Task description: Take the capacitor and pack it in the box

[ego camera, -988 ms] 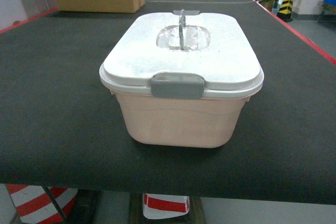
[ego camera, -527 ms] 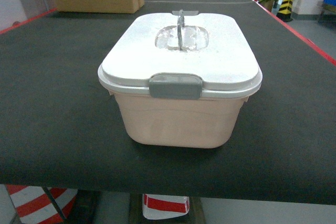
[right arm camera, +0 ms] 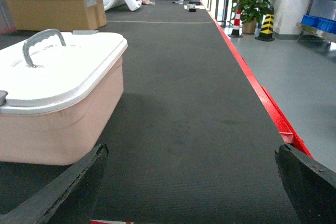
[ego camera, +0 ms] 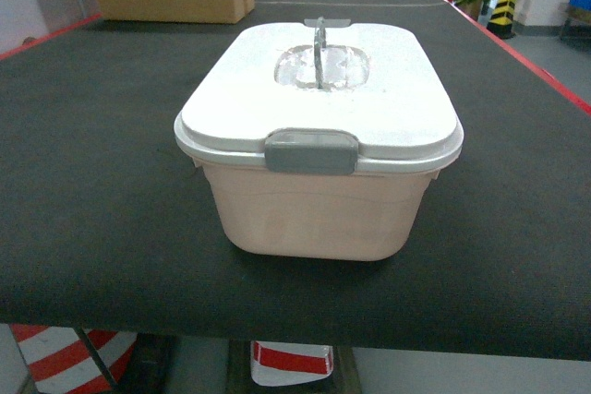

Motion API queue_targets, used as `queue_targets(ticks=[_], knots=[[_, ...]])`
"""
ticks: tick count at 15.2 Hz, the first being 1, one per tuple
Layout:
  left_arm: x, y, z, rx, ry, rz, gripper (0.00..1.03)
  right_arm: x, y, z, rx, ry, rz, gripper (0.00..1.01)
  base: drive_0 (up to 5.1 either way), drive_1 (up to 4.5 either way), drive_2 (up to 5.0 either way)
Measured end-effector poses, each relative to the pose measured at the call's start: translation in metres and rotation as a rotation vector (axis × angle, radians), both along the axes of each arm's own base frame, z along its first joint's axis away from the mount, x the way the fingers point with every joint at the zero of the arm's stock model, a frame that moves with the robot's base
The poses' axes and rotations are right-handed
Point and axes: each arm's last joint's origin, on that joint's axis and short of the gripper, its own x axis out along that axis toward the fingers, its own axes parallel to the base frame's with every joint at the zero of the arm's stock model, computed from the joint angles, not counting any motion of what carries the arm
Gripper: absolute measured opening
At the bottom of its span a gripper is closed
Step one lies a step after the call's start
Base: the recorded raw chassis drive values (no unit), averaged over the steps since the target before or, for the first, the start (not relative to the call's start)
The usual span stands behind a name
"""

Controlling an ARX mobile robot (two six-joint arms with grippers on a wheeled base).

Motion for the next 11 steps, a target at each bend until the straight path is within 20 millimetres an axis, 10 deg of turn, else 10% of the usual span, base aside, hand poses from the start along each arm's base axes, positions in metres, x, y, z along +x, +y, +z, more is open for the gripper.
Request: queue_targets(ticks=[11], knots=[[-0.073,0.02,-0.028,0.002,0.005,-0.013,0.02,0.0,0.0,0.0,0.0,0.0,0.0,0.98,0.0,0.0,0.0]])
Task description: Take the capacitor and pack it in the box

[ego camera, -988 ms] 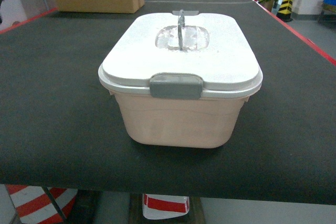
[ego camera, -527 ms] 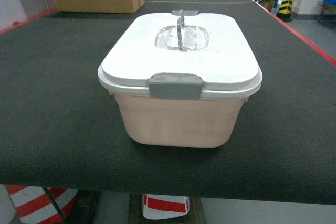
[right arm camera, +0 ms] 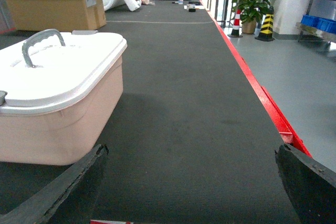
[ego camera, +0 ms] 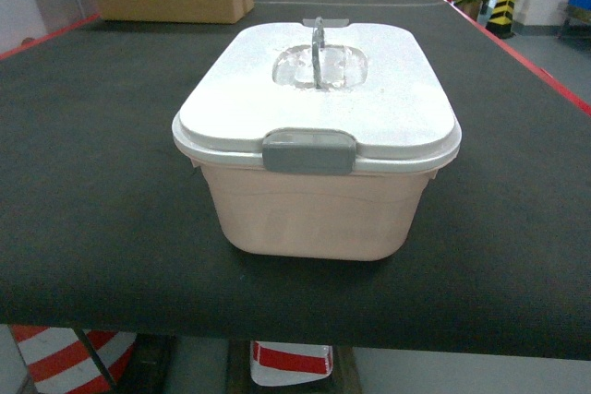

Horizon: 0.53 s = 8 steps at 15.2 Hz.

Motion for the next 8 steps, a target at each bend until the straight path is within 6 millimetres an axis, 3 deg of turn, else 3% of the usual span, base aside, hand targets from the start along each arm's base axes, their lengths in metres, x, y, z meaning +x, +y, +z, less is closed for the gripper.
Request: queue_targets(ticks=[2,8], knots=[[-0.009,0.0,-0.014,0.0,0.036,0.001,0.02,0.0,0.0,0.0,0.0,0.0,0.0,0.98,0.0,0.0,0.0],[-0.027,0.0,-0.004,0.0,-0.01,0.0,0.02,0.0,0.0,0.0,0.0,0.0,0.0,0.98,0.0,0.0,0.0]])
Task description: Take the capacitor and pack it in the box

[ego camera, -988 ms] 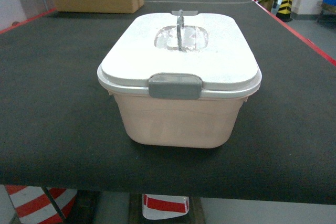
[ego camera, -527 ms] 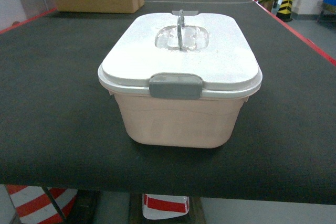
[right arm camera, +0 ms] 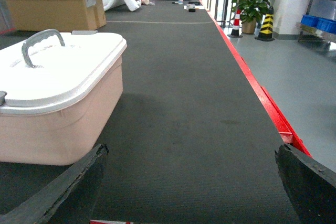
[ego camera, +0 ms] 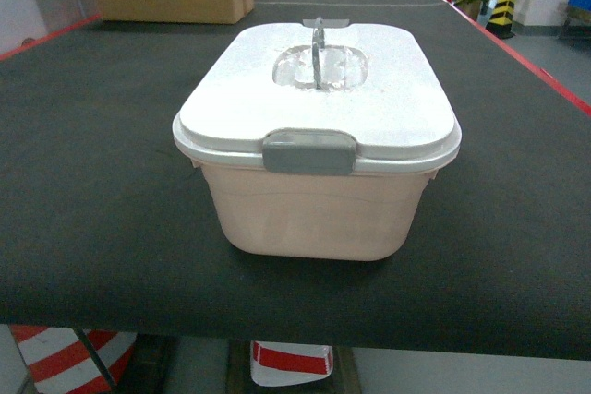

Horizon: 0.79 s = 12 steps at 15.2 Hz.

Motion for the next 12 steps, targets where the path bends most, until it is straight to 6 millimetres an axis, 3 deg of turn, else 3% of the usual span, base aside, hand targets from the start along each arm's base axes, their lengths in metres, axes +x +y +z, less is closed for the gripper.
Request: queue_targets(ticks=[12], knots=[[-0.019,0.0,0.001,0.0,-0.006,0.0,0.02,0.0,0.0,0.0,0.0,0.0,0.0,0.98,0.0,0.0,0.0]])
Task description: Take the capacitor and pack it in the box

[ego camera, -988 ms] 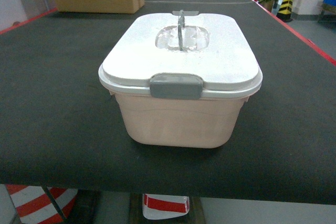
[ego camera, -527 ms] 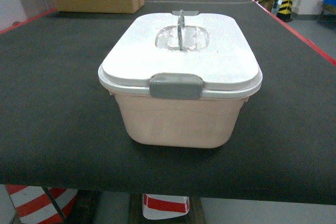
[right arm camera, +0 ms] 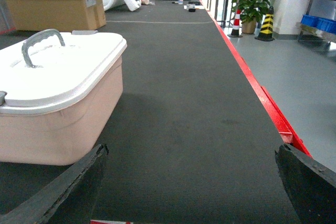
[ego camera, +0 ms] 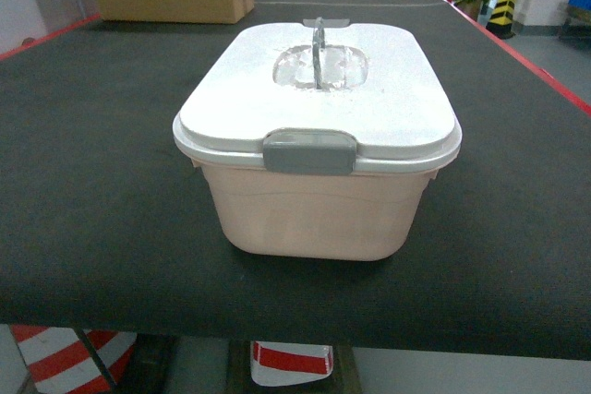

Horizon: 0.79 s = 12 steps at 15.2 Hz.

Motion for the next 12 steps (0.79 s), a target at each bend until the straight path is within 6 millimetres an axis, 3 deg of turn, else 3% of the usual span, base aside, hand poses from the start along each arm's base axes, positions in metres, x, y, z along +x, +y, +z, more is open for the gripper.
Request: queue_targets(ticks=[3,8,12], knots=[[-0.011,0.0,-0.005,0.0,0.028,0.0,0.02,0.0,0.0,0.0,0.0,0.0,0.0,0.98,0.0,0.0,0.0],[-0.011,0.0,-0.003,0.0,0.01,0.0,0.02,0.0,0.0,0.0,0.0,0.001,0.0,0.98,0.0,0.0,0.0],[-0.011,0.0,-0.004,0.001,0.014,0.0,0.45,0.0,0.0,0.0,0.0,0.0,0.0,0.98,0.0,0.0,0.0]])
